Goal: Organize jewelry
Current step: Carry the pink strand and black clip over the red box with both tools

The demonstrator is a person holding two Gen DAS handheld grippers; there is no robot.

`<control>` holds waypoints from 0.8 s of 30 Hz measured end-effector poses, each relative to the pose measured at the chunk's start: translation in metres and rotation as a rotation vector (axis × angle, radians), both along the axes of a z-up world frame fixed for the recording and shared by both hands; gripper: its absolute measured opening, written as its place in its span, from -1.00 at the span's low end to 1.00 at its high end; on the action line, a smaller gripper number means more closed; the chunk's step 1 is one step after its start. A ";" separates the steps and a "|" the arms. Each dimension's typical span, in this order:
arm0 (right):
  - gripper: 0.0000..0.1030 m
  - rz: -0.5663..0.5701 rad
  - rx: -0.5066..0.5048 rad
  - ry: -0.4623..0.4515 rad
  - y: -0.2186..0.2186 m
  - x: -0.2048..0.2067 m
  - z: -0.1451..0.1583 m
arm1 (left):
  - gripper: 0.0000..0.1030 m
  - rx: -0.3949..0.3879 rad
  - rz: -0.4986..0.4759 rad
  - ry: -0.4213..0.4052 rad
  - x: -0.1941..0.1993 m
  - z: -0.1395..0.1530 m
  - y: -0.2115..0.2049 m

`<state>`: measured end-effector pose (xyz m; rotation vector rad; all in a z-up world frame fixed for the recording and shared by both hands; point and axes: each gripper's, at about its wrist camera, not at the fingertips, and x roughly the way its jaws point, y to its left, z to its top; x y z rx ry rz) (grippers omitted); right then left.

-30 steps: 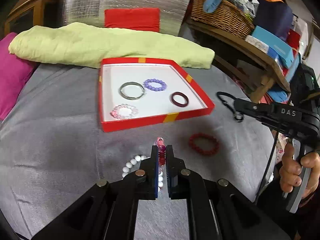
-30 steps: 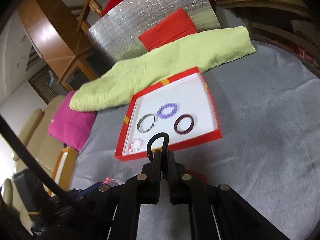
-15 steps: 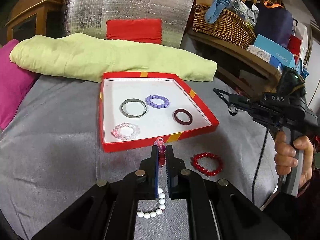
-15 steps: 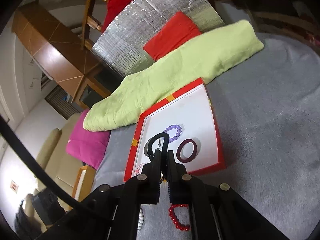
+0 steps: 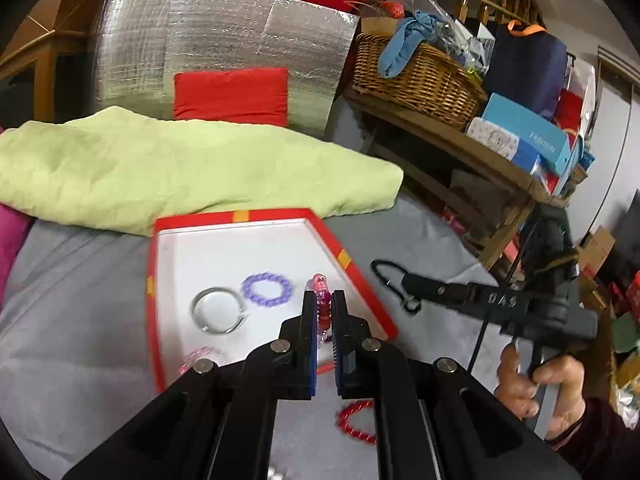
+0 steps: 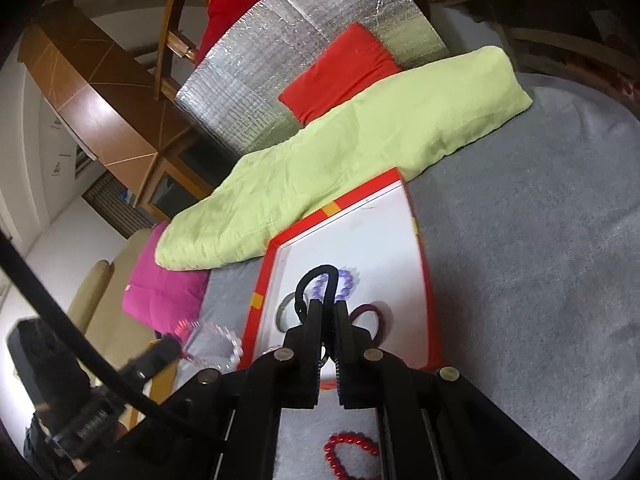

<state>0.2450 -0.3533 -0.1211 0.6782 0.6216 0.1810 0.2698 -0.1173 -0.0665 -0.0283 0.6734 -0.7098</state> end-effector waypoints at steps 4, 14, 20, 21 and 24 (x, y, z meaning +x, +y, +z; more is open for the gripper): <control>-0.88 -0.019 -0.004 0.023 -0.005 0.010 -0.006 | -0.87 0.006 -0.010 0.036 0.011 -0.021 -0.006; -0.88 -0.026 -0.054 0.061 0.004 0.051 -0.022 | -0.87 0.040 -0.013 0.096 0.034 -0.051 -0.009; -0.88 -0.027 -0.080 0.097 0.010 0.074 -0.035 | -0.87 0.062 -0.041 0.102 0.038 -0.058 -0.013; -0.88 -0.026 -0.079 0.100 0.011 0.076 -0.036 | -0.87 0.067 -0.040 0.102 0.038 -0.059 -0.012; -0.88 -0.029 -0.079 0.096 0.011 0.075 -0.034 | -0.87 0.084 -0.022 0.094 0.039 -0.060 -0.009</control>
